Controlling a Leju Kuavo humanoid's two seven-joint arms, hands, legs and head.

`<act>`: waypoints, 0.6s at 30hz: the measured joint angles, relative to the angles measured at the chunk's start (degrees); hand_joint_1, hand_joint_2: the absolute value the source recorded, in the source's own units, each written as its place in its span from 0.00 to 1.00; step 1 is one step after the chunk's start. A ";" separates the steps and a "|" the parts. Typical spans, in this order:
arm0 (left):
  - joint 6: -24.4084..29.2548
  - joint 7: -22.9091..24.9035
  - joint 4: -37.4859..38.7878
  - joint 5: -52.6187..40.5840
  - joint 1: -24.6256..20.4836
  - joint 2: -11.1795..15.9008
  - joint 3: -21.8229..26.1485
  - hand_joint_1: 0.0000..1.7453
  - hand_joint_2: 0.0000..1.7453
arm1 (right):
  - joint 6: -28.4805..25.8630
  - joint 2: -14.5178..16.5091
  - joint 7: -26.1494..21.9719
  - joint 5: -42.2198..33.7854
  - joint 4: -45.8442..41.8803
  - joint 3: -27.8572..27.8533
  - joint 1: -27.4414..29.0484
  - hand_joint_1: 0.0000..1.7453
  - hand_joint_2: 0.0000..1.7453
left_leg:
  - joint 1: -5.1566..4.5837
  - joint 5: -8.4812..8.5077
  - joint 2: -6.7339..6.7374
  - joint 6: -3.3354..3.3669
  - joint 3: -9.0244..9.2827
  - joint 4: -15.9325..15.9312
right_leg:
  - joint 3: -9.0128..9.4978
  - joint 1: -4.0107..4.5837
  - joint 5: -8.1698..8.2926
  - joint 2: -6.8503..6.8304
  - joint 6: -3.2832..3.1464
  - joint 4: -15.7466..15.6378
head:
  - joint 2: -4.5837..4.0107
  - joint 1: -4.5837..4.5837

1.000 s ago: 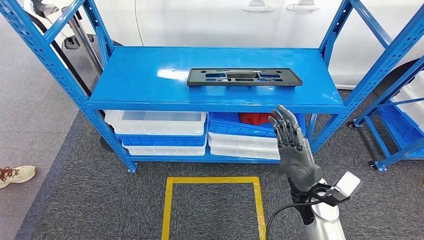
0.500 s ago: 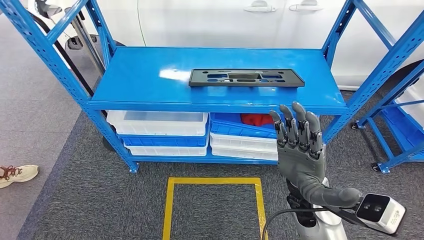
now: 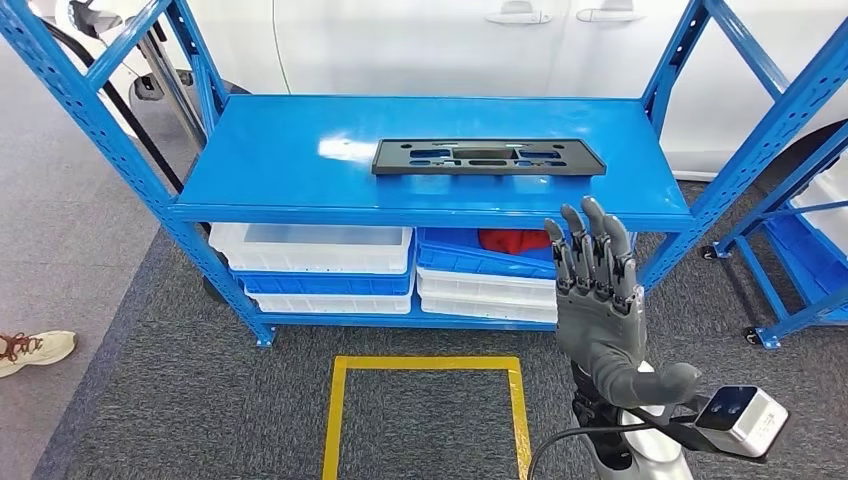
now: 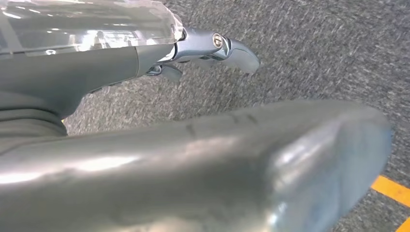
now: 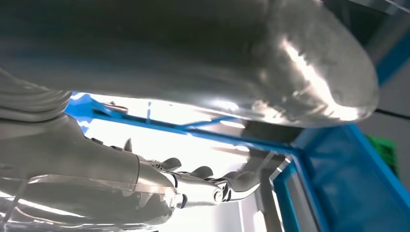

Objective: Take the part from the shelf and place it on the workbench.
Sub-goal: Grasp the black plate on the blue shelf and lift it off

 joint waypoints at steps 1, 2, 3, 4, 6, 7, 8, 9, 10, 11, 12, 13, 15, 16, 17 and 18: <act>0.00 0.16 0.01 0.00 -0.04 0.05 -0.16 0.00 0.00 | 0.03 -0.27 0.04 0.25 0.08 0.03 -0.02 0.00 0.00 | -0.16 -0.12 -0.07 0.37 0.04 -0.16 | -0.01 0.09 0.07 0.00 0.35 -0.08 | 0.00 0.00; -0.02 0.37 0.02 0.00 -0.05 0.08 -0.33 0.00 0.00 | 0.04 -0.48 0.12 0.44 0.13 0.05 -0.04 0.00 0.00 | -0.11 -0.01 -0.13 0.78 0.03 -0.21 | 0.03 0.07 0.11 -0.01 0.72 -0.22 | 0.00 0.00; -0.07 0.52 0.02 0.00 -0.04 0.10 -0.51 0.00 0.00 | 0.03 -0.65 0.23 0.60 0.15 0.07 -0.06 0.00 0.00 | -0.05 0.14 -0.14 1.16 0.11 -0.44 | 0.04 0.01 -0.09 0.00 1.04 -0.07 | 0.00 0.00; -0.15 0.64 0.02 0.00 -0.09 0.11 -0.73 0.00 0.00 | 0.01 -0.81 0.31 0.83 0.14 0.08 -0.10 0.00 0.00 | 0.03 0.30 -0.14 1.59 0.20 -0.68 | -0.34 -0.06 -0.81 0.02 1.30 0.88 | 0.00 0.00; -0.44 0.80 0.02 0.00 -0.29 0.11 -1.29 0.00 0.00 | -0.08 -1.07 0.17 1.59 0.13 0.09 -0.05 0.00 0.00 | 0.07 0.52 -0.12 2.23 0.29 -1.01 | -2.85 -0.15 -3.94 0.12 1.57 6.26 | 0.00 0.00; -0.58 0.85 0.02 0.00 -0.38 0.11 -1.52 0.00 0.00 | -0.15 -1.15 -0.08 2.08 0.11 0.10 0.07 0.00 0.00 | -0.04 0.52 -0.11 2.44 0.23 -1.02 | -4.88 -0.13 -5.79 0.16 1.61 10.32 | 0.00 0.00; -0.70 0.90 0.02 0.00 -0.42 0.12 -1.73 0.00 0.00 | -0.24 -1.18 -0.33 2.49 0.10 0.11 0.22 0.00 0.00 | -0.16 0.50 -0.12 2.54 0.21 -1.01 | -6.69 -0.12 -7.02 0.19 1.61 13.84 | 0.00 0.00; -0.77 0.94 0.02 -0.01 -0.44 0.12 -1.88 0.00 0.00 | -0.30 -1.21 -0.50 2.75 0.08 0.11 0.37 0.00 0.00 | -0.28 0.48 -0.14 2.60 0.23 -1.00 | -7.83 -0.12 -7.28 0.19 1.57 15.90 | 0.00 0.00; -0.80 0.98 0.02 -0.01 -0.44 0.13 -2.01 0.00 0.00 | -0.36 -1.24 -0.62 2.90 0.04 0.11 0.46 0.00 0.00 | -0.38 0.46 -0.17 2.63 0.30 -0.98 | -7.93 -0.11 -6.40 0.20 1.44 15.81 | 0.00 0.00; -0.80 1.01 0.02 -0.02 -0.45 0.12 -2.13 0.00 0.00 | -0.39 -1.25 -0.66 2.95 0.01 0.11 0.49 0.00 0.00 | -0.48 0.43 -0.21 2.62 0.43 -0.98 | -6.82 -0.07 -4.54 0.21 1.20 13.28 | 0.00 0.00; -0.80 1.03 0.02 -0.02 -0.47 0.11 -2.26 0.00 0.00 | -0.42 -1.26 -0.69 2.97 -0.07 0.11 0.50 0.00 0.00 | -0.56 0.38 -0.26 2.58 0.56 -0.97 | -4.91 0.06 -2.27 0.23 0.82 9.20 | 0.00 0.00; -0.81 1.03 0.02 -0.02 -0.50 0.08 -2.37 0.00 0.00 | -0.43 -1.27 -0.73 2.98 -0.16 0.11 0.48 0.00 0.00 | -0.74 0.29 -0.31 2.46 0.63 -0.90 | -3.01 0.24 -0.60 0.23 0.44 5.13 | 0.00 0.00; -0.82 1.04 0.02 -0.02 -0.57 0.04 -2.58 0.00 0.00 | -0.42 -1.28 -0.80 2.99 -0.39 0.11 0.47 0.00 0.00 | -0.89 0.17 -0.35 2.04 0.57 -0.80 | -0.86 0.61 0.91 0.21 -0.07 0.24 | 0.00 0.00; -0.83 1.05 0.02 -0.02 -0.58 0.03 -2.67 0.00 0.00 | -0.40 -1.30 -0.84 3.00 -0.47 0.11 0.47 0.00 0.00 | -0.91 0.15 -0.35 1.74 0.52 -0.80 | -0.79 0.75 0.78 0.20 -0.17 -0.15 | 0.00 0.00; -0.83 1.07 0.02 -0.02 -0.61 0.05 -2.74 0.00 0.00 | -0.40 -1.34 -0.87 3.00 -0.51 0.11 0.47 0.00 0.00 | -0.86 0.16 -0.35 1.42 0.55 -0.88 | -0.80 0.73 0.92 0.24 -0.35 -0.31 | 0.00 0.00; -0.83 1.08 0.02 -0.02 -0.62 0.10 -2.79 0.00 0.00 | -0.39 -1.37 -0.90 3.00 -0.56 0.13 0.47 0.00 0.00 | -0.77 0.03 -0.32 1.12 0.58 -0.78 | -0.67 0.63 1.07 0.18 -0.62 -0.58 | 0.00 0.00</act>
